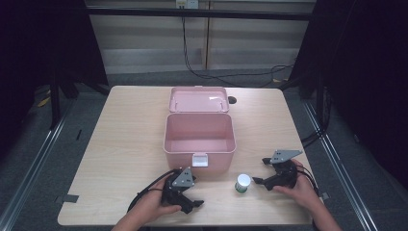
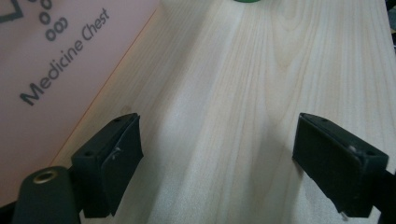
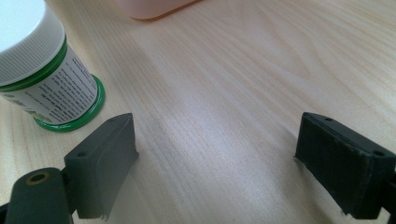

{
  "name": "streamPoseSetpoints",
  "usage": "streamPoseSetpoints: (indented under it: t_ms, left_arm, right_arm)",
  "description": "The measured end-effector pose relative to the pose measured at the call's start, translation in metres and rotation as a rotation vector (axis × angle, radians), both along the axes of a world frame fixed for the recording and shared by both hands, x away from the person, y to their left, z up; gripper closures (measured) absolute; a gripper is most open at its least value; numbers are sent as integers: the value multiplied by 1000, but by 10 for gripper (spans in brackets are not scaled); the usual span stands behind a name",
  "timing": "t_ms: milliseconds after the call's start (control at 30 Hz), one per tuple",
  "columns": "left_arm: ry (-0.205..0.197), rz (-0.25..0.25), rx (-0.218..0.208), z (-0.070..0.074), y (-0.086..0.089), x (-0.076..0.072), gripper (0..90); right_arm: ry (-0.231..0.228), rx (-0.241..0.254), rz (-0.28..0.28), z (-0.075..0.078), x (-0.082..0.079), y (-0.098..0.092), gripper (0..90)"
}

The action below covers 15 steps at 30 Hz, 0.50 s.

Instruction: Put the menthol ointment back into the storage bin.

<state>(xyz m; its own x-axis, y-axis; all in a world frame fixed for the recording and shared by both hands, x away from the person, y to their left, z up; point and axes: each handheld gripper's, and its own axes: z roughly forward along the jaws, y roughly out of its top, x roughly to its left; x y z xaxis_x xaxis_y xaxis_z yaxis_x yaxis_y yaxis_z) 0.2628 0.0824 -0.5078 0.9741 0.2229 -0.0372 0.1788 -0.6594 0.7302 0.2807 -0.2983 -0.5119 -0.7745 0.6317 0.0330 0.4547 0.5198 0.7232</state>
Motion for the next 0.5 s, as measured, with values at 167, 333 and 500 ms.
streamPoseSetpoints:
  t_ms: [167, 333, 500]
  left_arm:
    - [0, -2, 1, 0, 0, 0, 146]
    - [-2, 0, 3, 0, 0, 0, 145]
    - [-3, 4, -3, 0, 0, 0, 145]
  right_arm:
    - [8, -7, -1, 1, 1, 1, 119]
    - [38, -46, 5, 5, 4, 3, 139]
    - [109, -106, 9, 14, 9, 6, 160]
